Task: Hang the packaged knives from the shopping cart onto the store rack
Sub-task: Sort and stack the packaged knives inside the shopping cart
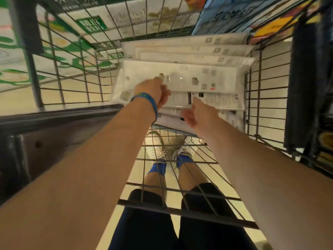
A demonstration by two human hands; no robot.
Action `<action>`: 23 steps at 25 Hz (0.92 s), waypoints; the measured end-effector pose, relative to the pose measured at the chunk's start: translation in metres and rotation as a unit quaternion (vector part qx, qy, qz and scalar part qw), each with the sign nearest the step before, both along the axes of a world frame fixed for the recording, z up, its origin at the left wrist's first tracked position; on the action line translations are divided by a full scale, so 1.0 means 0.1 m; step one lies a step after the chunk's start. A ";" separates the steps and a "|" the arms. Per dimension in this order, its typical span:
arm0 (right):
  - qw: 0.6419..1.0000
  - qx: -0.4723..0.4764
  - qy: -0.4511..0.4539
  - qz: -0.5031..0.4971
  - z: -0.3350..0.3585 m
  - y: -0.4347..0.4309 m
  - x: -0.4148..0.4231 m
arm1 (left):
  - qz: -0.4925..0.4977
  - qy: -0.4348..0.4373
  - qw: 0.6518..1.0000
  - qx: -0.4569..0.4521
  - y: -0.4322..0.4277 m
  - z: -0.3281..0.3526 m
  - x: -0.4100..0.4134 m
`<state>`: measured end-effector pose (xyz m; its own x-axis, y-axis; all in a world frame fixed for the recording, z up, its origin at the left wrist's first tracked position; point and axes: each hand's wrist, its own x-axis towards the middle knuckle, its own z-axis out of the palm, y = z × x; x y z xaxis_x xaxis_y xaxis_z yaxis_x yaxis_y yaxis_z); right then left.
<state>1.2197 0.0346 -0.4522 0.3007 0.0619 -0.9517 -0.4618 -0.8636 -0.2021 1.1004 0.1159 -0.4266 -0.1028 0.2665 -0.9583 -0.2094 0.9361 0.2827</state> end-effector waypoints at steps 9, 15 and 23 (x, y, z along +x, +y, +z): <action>0.996 0.044 -0.074 0.034 -0.11 0.07 -0.10 | -0.132 0.016 0.980 -0.152 -0.68 -0.12 -0.21; 0.971 0.135 -0.197 0.015 0.23 0.58 0.00 | -0.238 0.008 0.957 -0.164 -0.77 -0.08 -0.24; 0.977 0.119 -0.073 -0.158 0.89 0.33 0.08 | -0.335 0.062 0.940 -0.017 -0.65 0.06 -0.29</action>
<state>1.2273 0.0676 -0.3628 0.4727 0.1571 -0.8671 -0.6495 -0.6029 -0.4634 1.0716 0.0509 -0.4204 -0.0343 0.2816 -0.9589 0.4626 0.8550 0.2345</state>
